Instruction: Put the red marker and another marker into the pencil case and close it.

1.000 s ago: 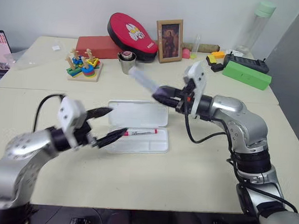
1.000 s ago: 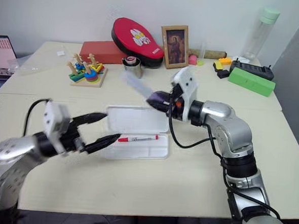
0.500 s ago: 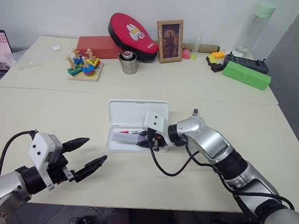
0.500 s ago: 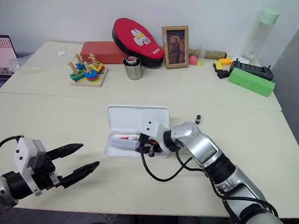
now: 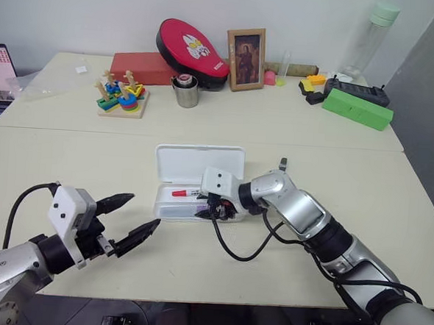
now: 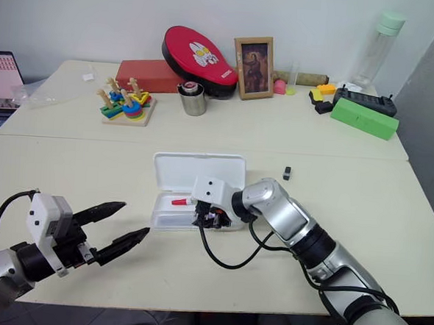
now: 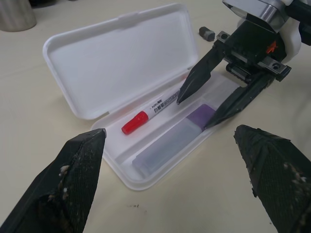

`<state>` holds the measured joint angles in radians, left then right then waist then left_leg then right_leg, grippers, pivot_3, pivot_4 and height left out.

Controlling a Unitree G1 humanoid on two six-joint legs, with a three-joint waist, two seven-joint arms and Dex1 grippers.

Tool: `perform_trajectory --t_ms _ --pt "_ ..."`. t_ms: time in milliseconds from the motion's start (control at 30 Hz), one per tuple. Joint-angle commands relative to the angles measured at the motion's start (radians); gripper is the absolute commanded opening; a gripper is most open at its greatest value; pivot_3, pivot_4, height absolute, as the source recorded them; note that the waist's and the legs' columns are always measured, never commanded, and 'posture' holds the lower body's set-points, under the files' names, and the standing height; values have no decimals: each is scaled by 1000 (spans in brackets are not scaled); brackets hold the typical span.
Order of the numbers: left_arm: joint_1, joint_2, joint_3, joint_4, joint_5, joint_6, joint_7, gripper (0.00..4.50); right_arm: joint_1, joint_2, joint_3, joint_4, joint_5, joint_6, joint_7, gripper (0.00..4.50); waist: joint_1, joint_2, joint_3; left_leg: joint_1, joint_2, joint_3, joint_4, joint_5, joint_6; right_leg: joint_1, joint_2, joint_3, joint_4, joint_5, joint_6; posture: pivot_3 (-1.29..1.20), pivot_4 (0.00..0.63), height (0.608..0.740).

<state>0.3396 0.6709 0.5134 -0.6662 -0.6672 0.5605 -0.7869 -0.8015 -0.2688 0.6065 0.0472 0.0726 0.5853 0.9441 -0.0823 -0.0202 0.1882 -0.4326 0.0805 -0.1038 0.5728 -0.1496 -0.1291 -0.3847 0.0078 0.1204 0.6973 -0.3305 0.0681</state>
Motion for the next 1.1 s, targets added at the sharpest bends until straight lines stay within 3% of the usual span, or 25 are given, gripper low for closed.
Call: perform_trajectory --t_ms 33,167,433,667,933,1033,1100 --pt "-32 20 -17 -6 -12 -6 6 4500 -29 19 -72 -14 27 -52 11 3427 -1 0 0 0 0 0 0 0 0 0 0 0 0 0 0 0 150 740" --pt "-177 25 -101 11 -26 6 31 4500 -38 39 -297 -98 199 -40 18 4392 4 0 0 0 0 -1 0 0 0 0 0 0 0 0 0 0 150 740" --pt "-593 -80 -366 159 33 1 96 4500 -17 22 -618 -50 173 153 -403 4451 26 -1 0 0 -1 -1 1 0 0 2 0 -1 0 3 -1 0 150 740" --pt "-807 -168 -534 353 145 -86 48 4500 104 79 -665 -42 53 262 -726 4451 19 -1 0 0 -1 -1 0 0 0 1 0 0 1 3 -2 0 150 740" --pt "-876 -223 -583 437 178 -136 0 4500 197 139 -647 -54 0 310 -862 4451 19 0 0 -1 -1 -1 0 0 0 0 0 0 1 3 -2 0 150 740" --pt "-894 -230 -583 450 180 -141 -8 4500 207 152 -657 -35 -7 312 -900 3914 19 0 0 -1 -1 -1 1 0 0 1 0 0 1 3 -2 0 150 740" --pt "-899 -233 -582 457 183 -142 -15 4500 201 157 -663 -27 -9 305 -913 3287 18 0 0 -1 -1 -1 1 0 0 1 1 0 1 3 -2 0 150 740"
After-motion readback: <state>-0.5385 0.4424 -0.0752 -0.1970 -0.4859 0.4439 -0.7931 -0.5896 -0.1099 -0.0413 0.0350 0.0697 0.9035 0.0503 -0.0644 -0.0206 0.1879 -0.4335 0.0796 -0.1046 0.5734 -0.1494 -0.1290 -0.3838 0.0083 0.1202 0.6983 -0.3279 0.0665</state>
